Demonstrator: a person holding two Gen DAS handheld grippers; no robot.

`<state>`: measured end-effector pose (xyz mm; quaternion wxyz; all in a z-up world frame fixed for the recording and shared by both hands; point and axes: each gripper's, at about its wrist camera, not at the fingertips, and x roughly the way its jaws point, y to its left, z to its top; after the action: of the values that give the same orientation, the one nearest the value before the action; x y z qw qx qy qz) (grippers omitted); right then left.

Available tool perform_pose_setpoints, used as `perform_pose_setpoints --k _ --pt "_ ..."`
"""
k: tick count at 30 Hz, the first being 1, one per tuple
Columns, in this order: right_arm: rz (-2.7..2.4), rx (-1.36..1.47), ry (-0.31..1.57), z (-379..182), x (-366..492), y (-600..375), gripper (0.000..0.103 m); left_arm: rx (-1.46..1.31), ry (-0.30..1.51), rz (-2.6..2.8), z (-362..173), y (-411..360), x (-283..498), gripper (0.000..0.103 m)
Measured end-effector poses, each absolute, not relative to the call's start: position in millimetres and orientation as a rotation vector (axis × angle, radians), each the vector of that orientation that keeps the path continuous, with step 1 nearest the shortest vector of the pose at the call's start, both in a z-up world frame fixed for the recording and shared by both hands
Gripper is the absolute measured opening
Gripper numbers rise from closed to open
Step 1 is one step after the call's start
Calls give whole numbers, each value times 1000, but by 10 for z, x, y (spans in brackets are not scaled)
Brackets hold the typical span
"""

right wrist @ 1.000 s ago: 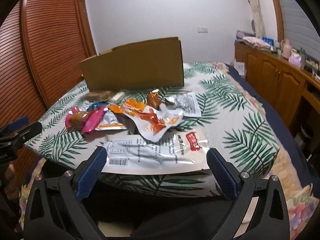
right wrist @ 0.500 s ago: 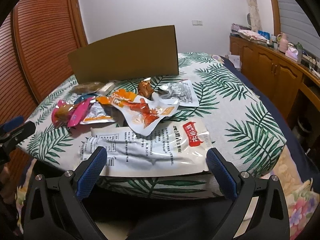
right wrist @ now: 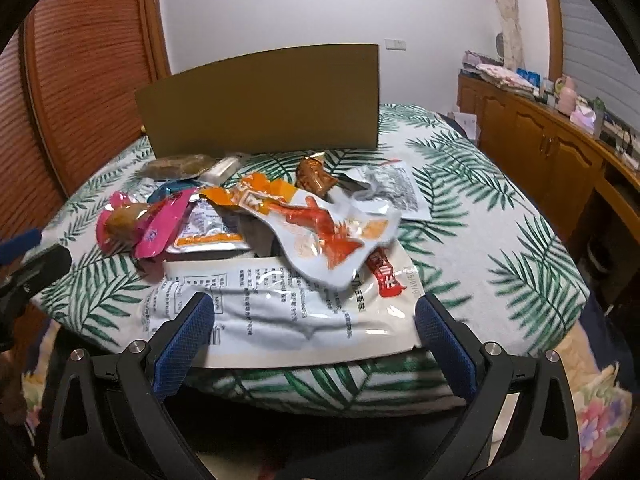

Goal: Organize snacks
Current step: 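Lower the left gripper onto the pink sausage pack while the right gripper approaches the white vacuum pack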

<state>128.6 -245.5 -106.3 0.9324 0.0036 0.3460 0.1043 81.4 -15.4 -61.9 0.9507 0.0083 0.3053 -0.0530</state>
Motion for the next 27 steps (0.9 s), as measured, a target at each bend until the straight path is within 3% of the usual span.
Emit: perform_pose_setpoints --k 13,19,27 --pt "246 4 697 -1094 1424 -2475 102 25 689 -296 -466 -431 1267 96" --pt "296 -21 702 -1092 1497 -2506 103 26 796 -337 -578 -521 1575 80" --pt "345 -43 733 -1060 1621 -2517 102 218 780 -420 -425 -334 1576 80"
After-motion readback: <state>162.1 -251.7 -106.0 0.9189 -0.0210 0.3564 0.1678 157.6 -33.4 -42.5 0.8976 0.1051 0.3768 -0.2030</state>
